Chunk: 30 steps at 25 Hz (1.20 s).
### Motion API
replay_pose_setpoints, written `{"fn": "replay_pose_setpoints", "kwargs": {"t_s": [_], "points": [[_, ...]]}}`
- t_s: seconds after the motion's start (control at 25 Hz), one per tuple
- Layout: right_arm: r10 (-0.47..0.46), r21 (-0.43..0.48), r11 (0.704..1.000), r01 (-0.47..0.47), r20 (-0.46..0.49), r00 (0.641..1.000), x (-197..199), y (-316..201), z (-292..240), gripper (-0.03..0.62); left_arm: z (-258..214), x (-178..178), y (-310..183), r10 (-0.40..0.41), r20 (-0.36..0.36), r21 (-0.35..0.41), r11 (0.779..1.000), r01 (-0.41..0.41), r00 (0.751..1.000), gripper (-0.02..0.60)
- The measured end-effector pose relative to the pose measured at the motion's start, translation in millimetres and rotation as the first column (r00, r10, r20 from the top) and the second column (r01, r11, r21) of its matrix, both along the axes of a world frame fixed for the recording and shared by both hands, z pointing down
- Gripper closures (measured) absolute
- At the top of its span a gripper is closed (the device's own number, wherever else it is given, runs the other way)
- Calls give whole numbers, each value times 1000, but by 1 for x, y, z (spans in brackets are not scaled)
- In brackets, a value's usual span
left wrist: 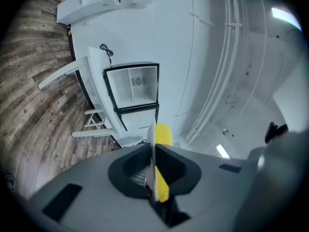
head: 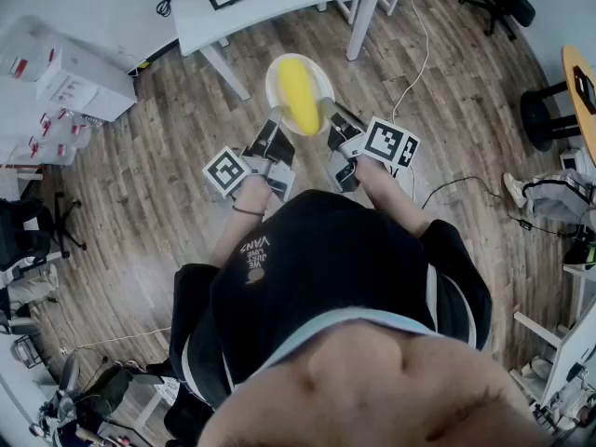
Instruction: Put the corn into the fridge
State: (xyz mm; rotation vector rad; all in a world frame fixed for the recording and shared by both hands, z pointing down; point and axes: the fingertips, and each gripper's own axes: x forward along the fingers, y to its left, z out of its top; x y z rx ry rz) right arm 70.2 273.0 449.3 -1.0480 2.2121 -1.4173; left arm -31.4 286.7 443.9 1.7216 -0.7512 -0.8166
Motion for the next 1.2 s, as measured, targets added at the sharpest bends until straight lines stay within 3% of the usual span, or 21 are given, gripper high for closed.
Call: {"fn": "replay_pose_setpoints", "kwargs": {"t_s": [0.72,1.2], "points": [[55,9,998,-55,12,998,-6,0,0,565,0,-8,-2,33,-2,9,999,-33,999,545],[94,-1,996,-94,6,996,-39,1,8,565,10,-41,-6,75,-13,-13,997,-76,997,545]]}}
